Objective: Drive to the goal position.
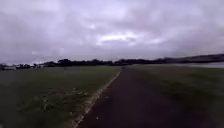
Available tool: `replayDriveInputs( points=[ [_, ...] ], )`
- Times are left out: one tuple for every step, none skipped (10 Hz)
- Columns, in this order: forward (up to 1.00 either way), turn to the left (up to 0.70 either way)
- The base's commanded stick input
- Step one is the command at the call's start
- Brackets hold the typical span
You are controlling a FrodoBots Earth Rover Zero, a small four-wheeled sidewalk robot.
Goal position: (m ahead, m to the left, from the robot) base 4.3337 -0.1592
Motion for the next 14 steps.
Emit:
replayDriveInputs(
  points=[
    [0.85,-0.33],
    [0.85,-0.34],
    [0.85,-0.34],
    [0.85,-0.34],
    [0.85,-0.34],
    [0.85,-0.34],
    [0.85,0.00],
    [0.85,0.00],
    [0.85,0.00],
    [0.85,0.00],
    [0.85,0.00],
    [0.85,0.00],
    [0.85,0.00],
    [0.85,0.00]
  ],
)
